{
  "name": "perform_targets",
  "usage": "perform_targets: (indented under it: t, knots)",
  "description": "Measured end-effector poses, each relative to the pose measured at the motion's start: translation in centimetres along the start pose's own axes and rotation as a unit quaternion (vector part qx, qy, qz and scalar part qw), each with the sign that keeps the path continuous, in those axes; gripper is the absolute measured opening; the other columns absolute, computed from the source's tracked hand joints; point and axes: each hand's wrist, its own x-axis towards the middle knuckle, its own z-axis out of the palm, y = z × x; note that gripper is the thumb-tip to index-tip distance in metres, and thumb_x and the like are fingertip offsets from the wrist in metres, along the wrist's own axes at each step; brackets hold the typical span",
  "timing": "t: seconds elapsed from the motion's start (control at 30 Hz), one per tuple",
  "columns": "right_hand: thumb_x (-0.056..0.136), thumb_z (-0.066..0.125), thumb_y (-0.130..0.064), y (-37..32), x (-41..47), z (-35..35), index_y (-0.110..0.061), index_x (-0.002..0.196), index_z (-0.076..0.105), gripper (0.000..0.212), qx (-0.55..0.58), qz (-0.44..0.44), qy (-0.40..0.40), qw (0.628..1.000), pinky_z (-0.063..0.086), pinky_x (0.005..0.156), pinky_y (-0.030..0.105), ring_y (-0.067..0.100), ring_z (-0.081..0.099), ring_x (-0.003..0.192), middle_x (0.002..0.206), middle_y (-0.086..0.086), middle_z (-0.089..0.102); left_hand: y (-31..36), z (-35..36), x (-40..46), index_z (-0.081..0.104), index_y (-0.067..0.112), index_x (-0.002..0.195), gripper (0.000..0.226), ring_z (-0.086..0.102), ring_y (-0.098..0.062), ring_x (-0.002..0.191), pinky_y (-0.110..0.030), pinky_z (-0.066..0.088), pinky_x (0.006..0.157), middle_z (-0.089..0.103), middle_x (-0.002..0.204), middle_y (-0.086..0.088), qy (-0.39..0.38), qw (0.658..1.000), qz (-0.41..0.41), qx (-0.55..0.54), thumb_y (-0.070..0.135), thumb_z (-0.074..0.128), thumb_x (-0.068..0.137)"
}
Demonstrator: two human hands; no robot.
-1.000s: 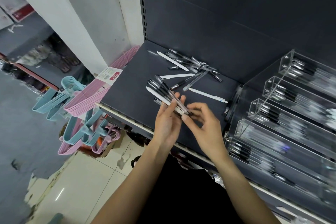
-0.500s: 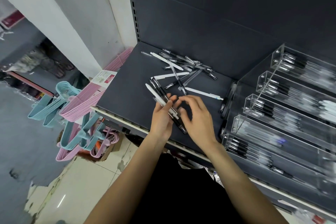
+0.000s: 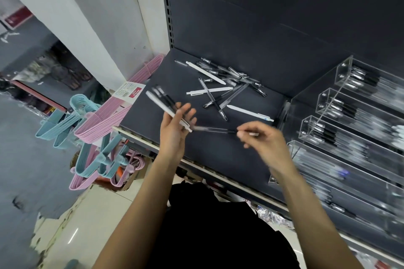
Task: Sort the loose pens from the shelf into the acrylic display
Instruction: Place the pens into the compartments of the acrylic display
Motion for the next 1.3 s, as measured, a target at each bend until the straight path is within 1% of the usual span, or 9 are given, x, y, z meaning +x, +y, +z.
perform_targets:
  t: [0.1,0.2,0.33,0.53,0.67,0.83,1.03,1.13,1.3]
  knots:
    - [0.086,0.065,-0.007,-2.7,1.8,-1.6,-0.024,0.090,0.071,0.018,-0.081,-0.063,-0.018,0.995,0.045,0.069,0.010,0.002,0.056,0.063,0.085,-0.006,0.068,0.1,0.0,-0.8,0.056,0.013,0.110,0.016,0.070,-0.016,0.089,-0.029,0.058,0.078,0.072,0.099,0.001,-0.062,0.982,-0.009,0.180,0.007,0.046,0.099]
    - [0.084,0.065,-0.003,-5.3,4.1,-1.7,-0.027,0.097,0.065,0.027,-0.209,-0.115,-0.083,0.968,0.045,0.075,0.015,0.003,0.058,0.073,0.089,-0.008,0.067,-0.1,0.3,-1.5,0.056,0.010,0.113,0.018,0.070,-0.017,0.090,-0.032,0.057,0.082,0.072,0.105,-0.002,-0.111,0.969,-0.040,0.215,0.007,0.046,0.099]
    - [0.075,0.069,-0.007,-7.6,6.7,0.1,-0.024,0.104,0.052,0.039,-0.321,-0.084,-0.160,0.930,0.049,0.075,0.033,0.008,0.055,0.066,0.083,0.000,0.066,-0.9,1.0,-2.3,0.056,0.011,0.112,0.018,0.070,-0.023,0.097,-0.034,0.057,0.086,0.072,0.107,-0.005,-0.167,0.952,-0.075,0.245,0.008,0.044,0.100]
    - [0.081,0.073,-0.010,-6.5,8.4,1.6,-0.008,0.100,0.062,0.022,-0.189,-0.007,-0.135,0.973,0.053,0.066,0.024,0.011,0.060,0.059,0.076,-0.001,0.065,-2.0,2.2,-3.3,0.051,0.009,0.126,0.026,0.068,-0.029,0.102,-0.037,0.055,0.088,0.069,0.115,-0.010,-0.208,0.950,-0.087,0.216,0.010,0.041,0.101]
    - [0.080,0.073,-0.011,-5.5,7.5,0.7,-0.013,0.095,0.065,0.017,-0.161,-0.004,-0.119,0.980,0.052,0.062,0.017,0.007,0.060,0.069,0.080,-0.004,0.063,-2.7,3.2,-3.8,0.053,0.013,0.122,0.024,0.069,-0.028,0.098,-0.037,0.056,0.083,0.070,0.110,-0.007,-0.230,0.951,-0.091,0.186,0.013,0.042,0.101]
    - [0.082,0.072,-0.028,-4.7,5.6,-2.2,-0.024,0.102,0.065,0.021,-0.171,-0.034,-0.101,0.979,0.049,0.082,0.022,0.005,0.061,0.088,0.090,-0.012,0.065,-4.3,5.4,-5.5,0.054,0.009,0.120,0.024,0.068,-0.015,0.077,-0.031,0.057,0.079,0.069,0.085,0.002,-0.226,0.959,-0.096,0.142,0.008,0.043,0.099]
    - [0.081,0.069,-0.038,-1.4,-3.4,-8.9,-0.026,0.102,0.059,0.026,-0.118,-0.040,0.012,0.992,0.056,0.076,0.031,0.006,0.066,0.080,0.089,-0.010,0.066,-7.8,10.0,-8.8,0.058,0.012,0.111,0.020,0.068,-0.013,0.088,-0.033,0.053,0.090,0.070,0.087,0.003,-0.192,0.978,-0.080,0.002,0.009,0.043,0.098]
    - [0.082,0.069,-0.028,0.7,-7.2,-12.1,-0.021,0.095,0.060,0.017,-0.086,-0.049,0.039,0.994,0.059,0.073,0.037,0.009,0.070,0.073,0.084,-0.006,0.070,-11.2,12.9,-11.8,0.056,0.012,0.113,0.020,0.067,-0.015,0.097,-0.032,0.054,0.086,0.070,0.094,0.002,-0.203,0.976,-0.080,0.006,0.011,0.044,0.096]
    - [0.084,0.068,-0.013,3.7,-10.9,-18.5,-0.015,0.091,0.062,0.009,-0.039,-0.073,0.110,0.990,0.057,0.062,0.022,0.008,0.069,0.062,0.076,-0.003,0.070,-17.1,16.9,-16.3,0.060,0.012,0.111,0.021,0.066,-0.017,0.105,-0.028,0.055,0.086,0.071,0.107,-0.002,-0.211,0.971,-0.084,0.069,0.012,0.045,0.097]
